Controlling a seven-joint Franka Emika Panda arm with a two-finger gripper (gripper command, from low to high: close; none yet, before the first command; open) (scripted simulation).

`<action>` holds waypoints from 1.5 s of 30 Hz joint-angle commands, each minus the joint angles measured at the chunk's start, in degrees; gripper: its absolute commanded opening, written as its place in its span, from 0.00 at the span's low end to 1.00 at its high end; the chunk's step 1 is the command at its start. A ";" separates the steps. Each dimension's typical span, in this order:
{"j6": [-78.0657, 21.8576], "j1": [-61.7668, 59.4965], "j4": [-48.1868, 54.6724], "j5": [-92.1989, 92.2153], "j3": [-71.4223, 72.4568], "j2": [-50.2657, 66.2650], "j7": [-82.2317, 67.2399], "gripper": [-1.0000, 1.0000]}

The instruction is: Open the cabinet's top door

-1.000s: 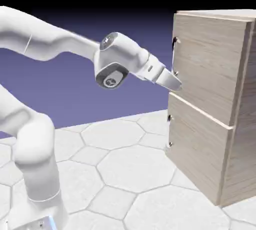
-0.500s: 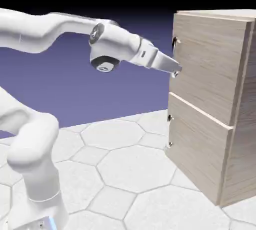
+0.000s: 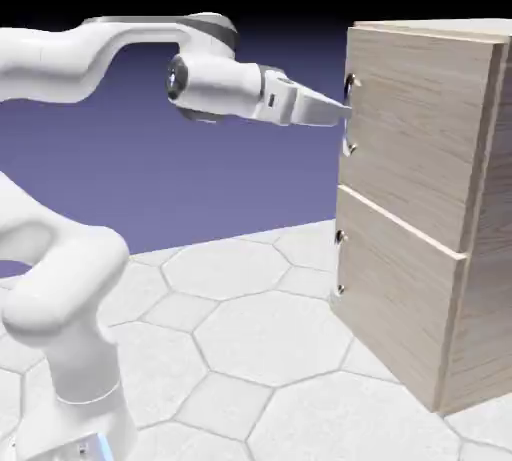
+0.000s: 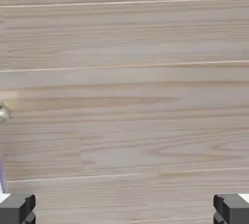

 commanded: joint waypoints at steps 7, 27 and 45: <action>-0.45 -5.88 3.15 17.45 6.77 -2.60 -12.00 0.50; -2.65 -26.33 15.66 54.42 25.50 -5.63 -37.26 0.50; -10.03 2.82 3.41 55.17 1.81 8.59 -60.52 0.00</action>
